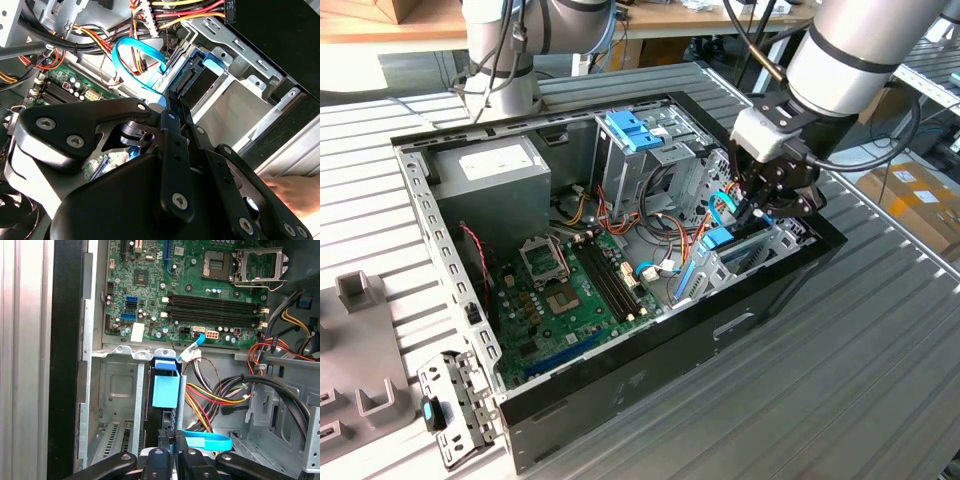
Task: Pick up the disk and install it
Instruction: 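Insert the first disk wire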
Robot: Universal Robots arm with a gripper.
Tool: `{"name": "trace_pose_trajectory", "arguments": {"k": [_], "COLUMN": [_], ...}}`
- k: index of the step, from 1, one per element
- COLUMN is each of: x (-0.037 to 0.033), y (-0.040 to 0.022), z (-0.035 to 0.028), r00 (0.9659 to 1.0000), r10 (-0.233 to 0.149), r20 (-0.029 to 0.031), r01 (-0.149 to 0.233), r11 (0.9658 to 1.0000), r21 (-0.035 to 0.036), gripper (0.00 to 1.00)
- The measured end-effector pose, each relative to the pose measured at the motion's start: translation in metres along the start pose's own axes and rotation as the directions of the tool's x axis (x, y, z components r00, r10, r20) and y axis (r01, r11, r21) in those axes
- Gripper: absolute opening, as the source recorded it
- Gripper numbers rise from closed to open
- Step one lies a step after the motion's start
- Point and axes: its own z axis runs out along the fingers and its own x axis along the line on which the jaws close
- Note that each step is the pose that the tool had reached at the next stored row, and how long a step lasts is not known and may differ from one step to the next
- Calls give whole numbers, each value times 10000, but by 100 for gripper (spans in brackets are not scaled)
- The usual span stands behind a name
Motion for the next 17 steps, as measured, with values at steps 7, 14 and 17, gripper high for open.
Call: {"name": "trace_pose_trajectory", "arguments": {"k": [7, 14, 17], "x": [1, 11, 11], "y": [1, 5, 5], "z": [12, 51, 53], "r00": [10000, 10000, 10000], "r10": [0, 0, 0], "r20": [2, -1, 0], "r01": [0, 0, 0], "r11": [10000, 10000, 10000], "r21": [1, 0, 0], "gripper": [16, 16, 16]}}
